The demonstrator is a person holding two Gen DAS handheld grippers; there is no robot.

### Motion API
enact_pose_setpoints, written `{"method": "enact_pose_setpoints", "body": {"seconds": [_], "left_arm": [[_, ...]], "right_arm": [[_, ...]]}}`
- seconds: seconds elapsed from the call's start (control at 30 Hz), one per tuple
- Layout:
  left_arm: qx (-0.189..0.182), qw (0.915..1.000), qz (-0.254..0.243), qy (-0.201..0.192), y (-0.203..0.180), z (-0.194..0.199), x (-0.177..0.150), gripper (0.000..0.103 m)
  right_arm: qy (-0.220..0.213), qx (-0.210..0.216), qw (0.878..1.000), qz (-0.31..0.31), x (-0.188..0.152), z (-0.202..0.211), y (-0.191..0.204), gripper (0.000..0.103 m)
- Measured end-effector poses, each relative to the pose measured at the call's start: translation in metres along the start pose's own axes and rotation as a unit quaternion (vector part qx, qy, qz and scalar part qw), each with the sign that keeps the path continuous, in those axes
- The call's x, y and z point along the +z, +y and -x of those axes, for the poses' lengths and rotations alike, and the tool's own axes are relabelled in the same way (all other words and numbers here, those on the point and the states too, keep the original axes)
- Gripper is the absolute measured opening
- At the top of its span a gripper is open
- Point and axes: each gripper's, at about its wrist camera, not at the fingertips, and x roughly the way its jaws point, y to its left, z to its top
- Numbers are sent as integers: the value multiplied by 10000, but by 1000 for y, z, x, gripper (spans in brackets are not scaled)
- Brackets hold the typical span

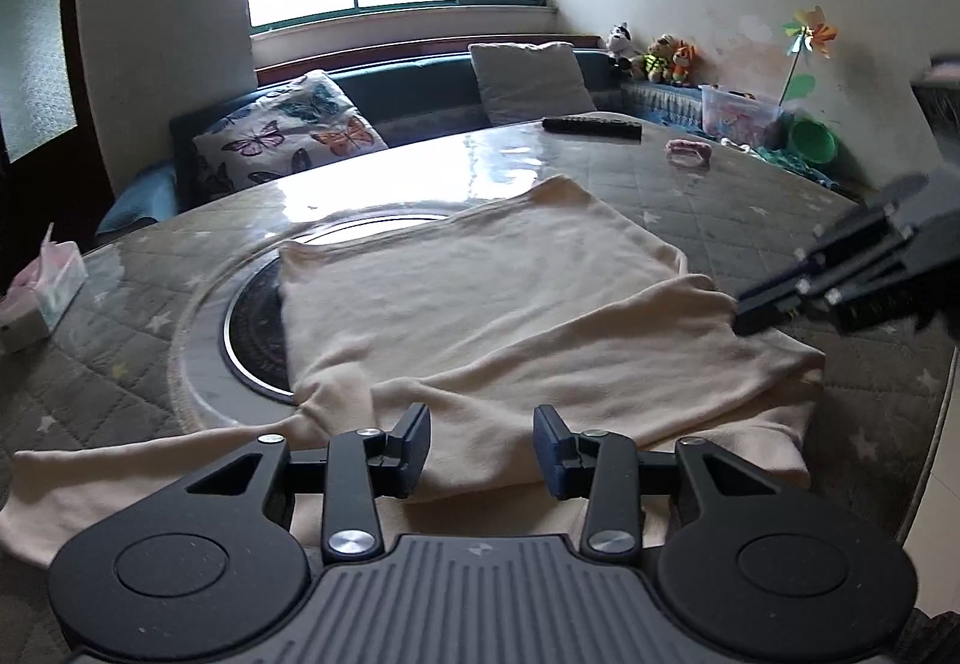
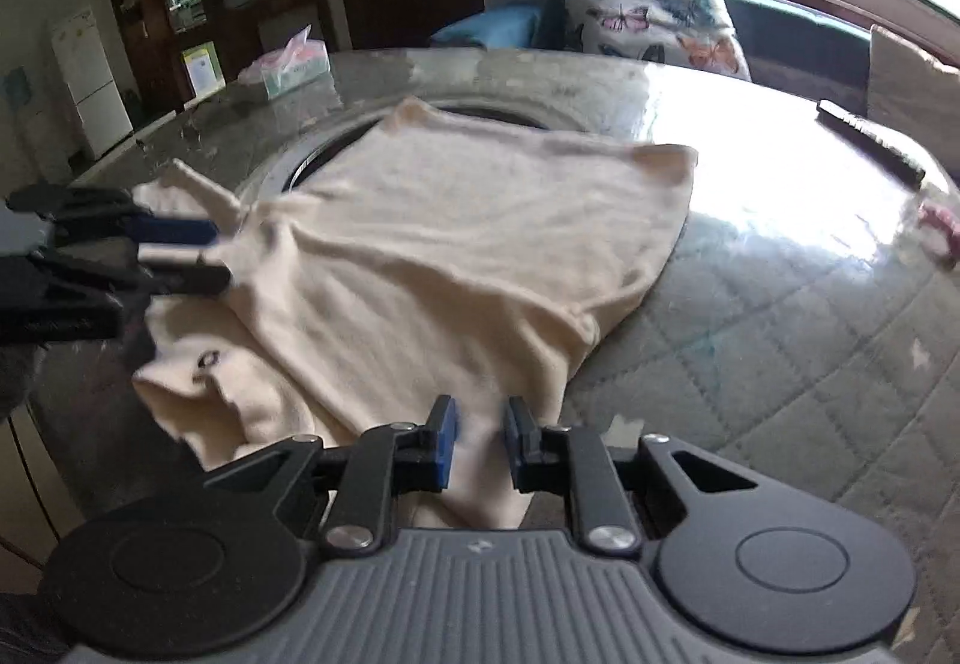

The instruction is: Fold clothes

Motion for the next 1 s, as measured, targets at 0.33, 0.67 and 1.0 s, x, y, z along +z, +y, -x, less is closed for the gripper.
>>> {"method": "enact_pose_setpoints", "body": {"seconds": [0.33, 0.67, 1.0], "left_arm": [[58, 9996, 24, 271, 6, -16, -8, 41], [181, 9992, 184, 291, 19, -8, -11, 41], [435, 9986, 240, 203, 26, 2, -9, 41]], "right_arm": [[-123, -439, 9985, 300, 26, -27, -4, 21], [-39, -409, 9968, 680, 30, -34, -10, 21], [-14, -587, 9952, 783, 24, -29, -12, 4]]}}
